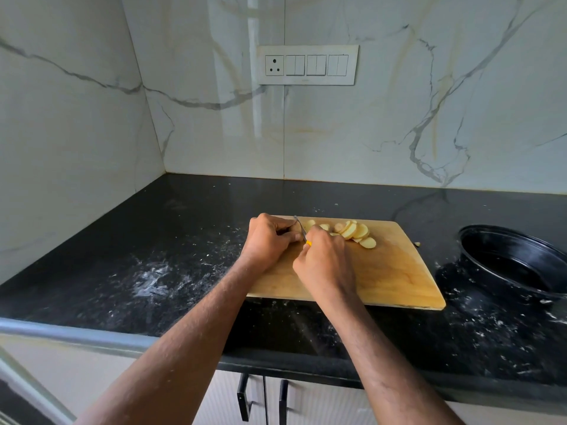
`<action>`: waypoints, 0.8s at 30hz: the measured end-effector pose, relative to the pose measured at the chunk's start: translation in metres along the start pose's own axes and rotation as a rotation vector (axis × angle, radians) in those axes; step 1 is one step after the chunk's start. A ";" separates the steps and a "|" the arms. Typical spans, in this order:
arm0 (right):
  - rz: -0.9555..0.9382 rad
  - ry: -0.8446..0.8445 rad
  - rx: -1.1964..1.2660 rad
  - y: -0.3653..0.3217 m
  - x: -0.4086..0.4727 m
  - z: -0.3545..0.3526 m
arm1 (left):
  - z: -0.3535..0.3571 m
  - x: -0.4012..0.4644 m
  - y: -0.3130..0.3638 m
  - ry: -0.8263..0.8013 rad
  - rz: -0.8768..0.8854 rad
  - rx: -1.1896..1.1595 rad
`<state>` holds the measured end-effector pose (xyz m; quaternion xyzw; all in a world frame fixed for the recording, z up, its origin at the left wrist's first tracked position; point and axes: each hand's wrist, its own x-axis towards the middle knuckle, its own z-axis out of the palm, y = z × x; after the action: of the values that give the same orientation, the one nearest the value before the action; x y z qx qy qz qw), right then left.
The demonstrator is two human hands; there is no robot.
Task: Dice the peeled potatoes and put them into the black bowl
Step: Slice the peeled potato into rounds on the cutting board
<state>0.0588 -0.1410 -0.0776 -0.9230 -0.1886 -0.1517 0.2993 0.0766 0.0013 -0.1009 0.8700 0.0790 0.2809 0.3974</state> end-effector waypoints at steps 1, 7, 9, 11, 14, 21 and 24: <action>-0.001 -0.007 -0.004 0.000 0.001 0.001 | -0.001 0.000 0.000 -0.002 -0.006 0.008; 0.029 -0.073 0.006 -0.006 0.009 0.006 | -0.002 -0.001 0.001 -0.019 -0.026 0.025; 0.036 -0.095 0.001 -0.006 0.010 0.005 | -0.001 -0.001 0.000 -0.013 -0.018 0.028; 0.036 -0.107 -0.011 -0.006 0.008 0.005 | 0.000 -0.001 0.000 -0.018 0.006 0.037; 0.028 -0.120 -0.026 -0.003 0.001 0.004 | 0.000 0.000 -0.002 -0.024 0.006 0.056; -0.009 -0.061 -0.049 0.015 -0.012 0.000 | 0.001 -0.001 0.000 -0.028 0.010 0.092; -0.007 -0.015 -0.015 0.018 -0.013 0.001 | 0.000 0.000 -0.002 0.021 -0.032 0.087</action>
<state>0.0553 -0.1567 -0.0924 -0.9258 -0.1928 -0.1470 0.2901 0.0769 0.0029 -0.1019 0.8821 0.1091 0.2801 0.3627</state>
